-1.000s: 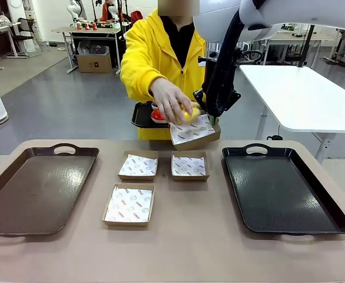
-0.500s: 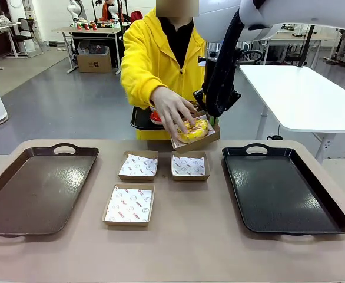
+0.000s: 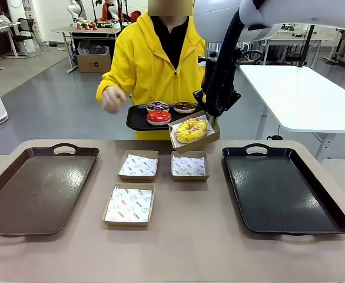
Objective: Individually package the donuts and arrange them on the tray.
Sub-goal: Place the picked Paper togo box on the Handle tray while simultaneously picking up another Paper togo box from the table with the other hand.
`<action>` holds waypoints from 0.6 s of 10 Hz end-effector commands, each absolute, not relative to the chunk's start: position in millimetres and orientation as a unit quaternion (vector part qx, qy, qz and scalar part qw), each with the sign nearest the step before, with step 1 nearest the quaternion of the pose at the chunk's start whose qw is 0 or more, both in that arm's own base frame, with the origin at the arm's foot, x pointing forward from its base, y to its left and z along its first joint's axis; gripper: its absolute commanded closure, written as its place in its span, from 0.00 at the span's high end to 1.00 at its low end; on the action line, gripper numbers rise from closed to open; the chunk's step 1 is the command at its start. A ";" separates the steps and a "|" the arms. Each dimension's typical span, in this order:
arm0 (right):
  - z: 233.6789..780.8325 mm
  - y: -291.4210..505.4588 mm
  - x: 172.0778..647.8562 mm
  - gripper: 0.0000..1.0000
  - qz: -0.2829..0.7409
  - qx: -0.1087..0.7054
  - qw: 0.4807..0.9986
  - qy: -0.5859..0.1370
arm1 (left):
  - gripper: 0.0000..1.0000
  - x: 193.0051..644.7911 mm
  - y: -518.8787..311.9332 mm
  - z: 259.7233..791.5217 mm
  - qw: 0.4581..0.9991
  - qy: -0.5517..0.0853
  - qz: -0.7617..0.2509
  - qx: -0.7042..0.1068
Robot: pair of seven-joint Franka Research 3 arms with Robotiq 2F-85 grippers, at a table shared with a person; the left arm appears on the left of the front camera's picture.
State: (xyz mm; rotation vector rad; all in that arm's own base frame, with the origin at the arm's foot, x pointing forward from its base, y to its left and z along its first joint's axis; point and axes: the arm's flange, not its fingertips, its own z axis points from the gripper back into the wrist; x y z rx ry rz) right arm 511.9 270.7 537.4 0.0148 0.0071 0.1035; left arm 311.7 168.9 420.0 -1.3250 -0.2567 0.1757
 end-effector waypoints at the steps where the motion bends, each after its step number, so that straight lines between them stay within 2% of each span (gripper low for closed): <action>1: 538.3 259.0 505.9 0.01 0.080 -0.001 0.997 0.000 | 1.00 316.5 156.7 429.6 0.785 -0.106 0.101 -0.602; 3: 545.8 223.4 490.7 0.01 0.082 -0.008 0.997 0.001 | 1.00 320.4 123.9 463.5 0.823 -0.106 0.083 -0.552; 6: 541.7 149.1 467.0 0.01 0.093 -0.025 0.995 -0.007 | 1.00 338.2 53.7 507.7 0.891 -0.073 0.058 -0.445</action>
